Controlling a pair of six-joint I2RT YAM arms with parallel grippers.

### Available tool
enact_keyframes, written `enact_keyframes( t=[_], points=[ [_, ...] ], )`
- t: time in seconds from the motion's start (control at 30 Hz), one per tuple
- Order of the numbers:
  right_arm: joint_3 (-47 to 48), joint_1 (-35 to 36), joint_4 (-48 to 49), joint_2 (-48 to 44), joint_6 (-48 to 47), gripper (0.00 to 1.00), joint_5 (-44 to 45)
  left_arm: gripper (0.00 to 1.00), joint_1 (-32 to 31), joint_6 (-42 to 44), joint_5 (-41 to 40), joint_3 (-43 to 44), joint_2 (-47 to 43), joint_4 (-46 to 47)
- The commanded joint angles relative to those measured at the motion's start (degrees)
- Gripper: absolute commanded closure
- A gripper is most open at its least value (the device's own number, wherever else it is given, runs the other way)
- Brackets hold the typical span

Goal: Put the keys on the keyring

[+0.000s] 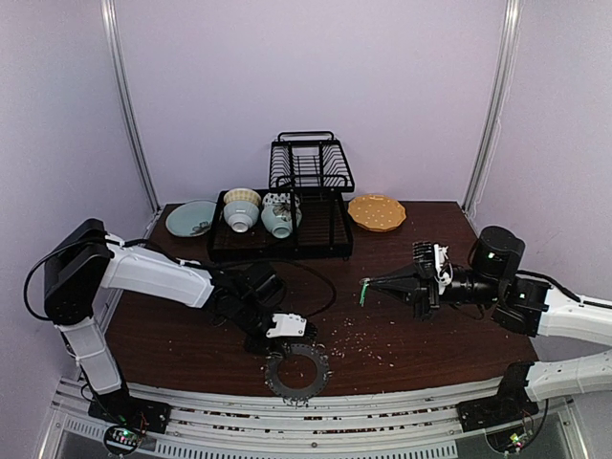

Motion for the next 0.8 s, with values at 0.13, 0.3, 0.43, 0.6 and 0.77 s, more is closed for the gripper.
enact_keyframes(
  t=[0.13,0.3,0.43,0.6,0.77],
  points=[
    [-0.53,-0.34,1.04,-0.42,0.66,1.0,0.34,0.6,-0.21,0.75,-4.37,0.92,1.61,-0.99],
    [-0.57,-0.44,1.06,-0.65,0.49,1.0,0.34,0.81,-0.22,0.27,-8.71,1.45,1.69,-1.85],
    [-0.8,-0.36,0.96,-0.71,0.4,1.0,0.51,1.0,-0.24,-0.44,-2.46,3.18,1.5,-2.04],
    [-0.64,-0.43,0.96,-0.89,0.48,1.0,0.6,1.0,-0.26,-2.14,0.85,5.12,1.53,-3.13],
    [-0.66,-0.36,0.35,-1.49,0.13,1.0,1.51,1.0,-0.22,-5.44,-3.44,6.39,-4.45,-2.39]
  ],
)
